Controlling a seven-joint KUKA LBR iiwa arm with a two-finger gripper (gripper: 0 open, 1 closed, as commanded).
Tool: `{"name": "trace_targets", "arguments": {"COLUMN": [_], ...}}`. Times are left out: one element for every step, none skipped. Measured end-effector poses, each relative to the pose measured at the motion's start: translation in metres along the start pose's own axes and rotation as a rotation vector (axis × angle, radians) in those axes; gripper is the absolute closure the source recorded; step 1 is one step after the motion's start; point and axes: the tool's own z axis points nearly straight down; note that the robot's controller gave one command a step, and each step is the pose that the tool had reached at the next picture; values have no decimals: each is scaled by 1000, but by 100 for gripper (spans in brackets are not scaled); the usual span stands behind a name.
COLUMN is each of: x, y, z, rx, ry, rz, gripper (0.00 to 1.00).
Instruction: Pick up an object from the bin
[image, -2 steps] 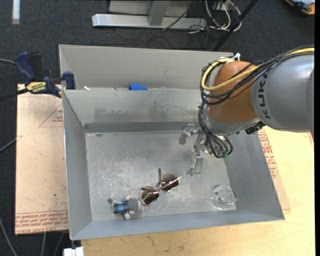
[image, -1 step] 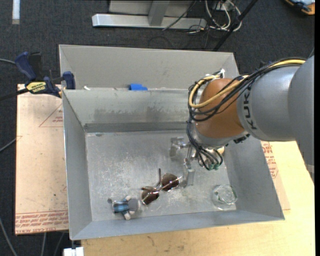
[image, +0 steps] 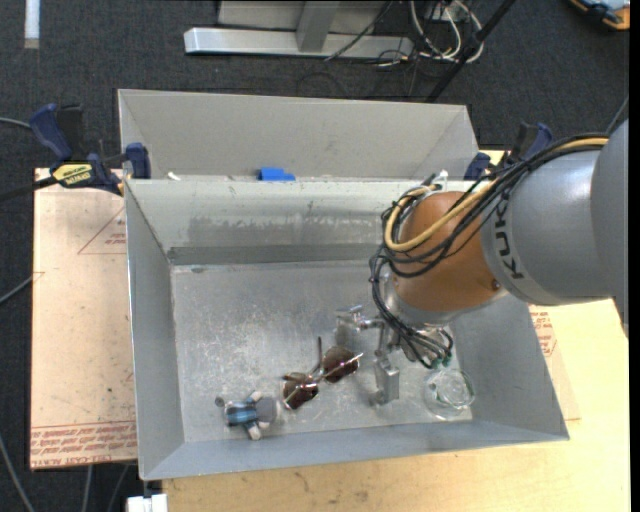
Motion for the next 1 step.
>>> {"name": "trace_targets", "arguments": {"x": [-23], "y": [53], "z": [3], "rx": [1], "ry": [-2], "rz": [6], "gripper": [0]}}
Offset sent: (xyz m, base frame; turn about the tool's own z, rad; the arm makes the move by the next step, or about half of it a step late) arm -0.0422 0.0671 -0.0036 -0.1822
